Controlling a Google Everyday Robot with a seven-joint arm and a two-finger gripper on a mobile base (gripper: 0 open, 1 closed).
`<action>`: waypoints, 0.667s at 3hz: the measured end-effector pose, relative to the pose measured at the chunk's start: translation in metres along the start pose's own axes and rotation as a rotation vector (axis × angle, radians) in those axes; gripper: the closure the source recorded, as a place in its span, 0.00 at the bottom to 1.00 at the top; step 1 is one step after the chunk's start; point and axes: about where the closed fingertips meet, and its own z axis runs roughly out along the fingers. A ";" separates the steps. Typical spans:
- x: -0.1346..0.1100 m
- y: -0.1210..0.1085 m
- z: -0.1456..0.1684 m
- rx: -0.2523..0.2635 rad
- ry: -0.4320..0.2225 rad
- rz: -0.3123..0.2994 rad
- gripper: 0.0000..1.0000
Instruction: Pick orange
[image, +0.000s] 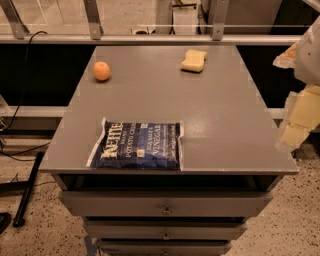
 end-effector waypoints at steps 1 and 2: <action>0.000 0.000 0.000 0.000 0.000 0.000 0.00; -0.028 -0.019 0.021 0.015 -0.061 -0.014 0.00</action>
Offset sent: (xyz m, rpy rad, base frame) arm 0.0823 0.0639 -0.0281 0.1365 -0.0758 0.0675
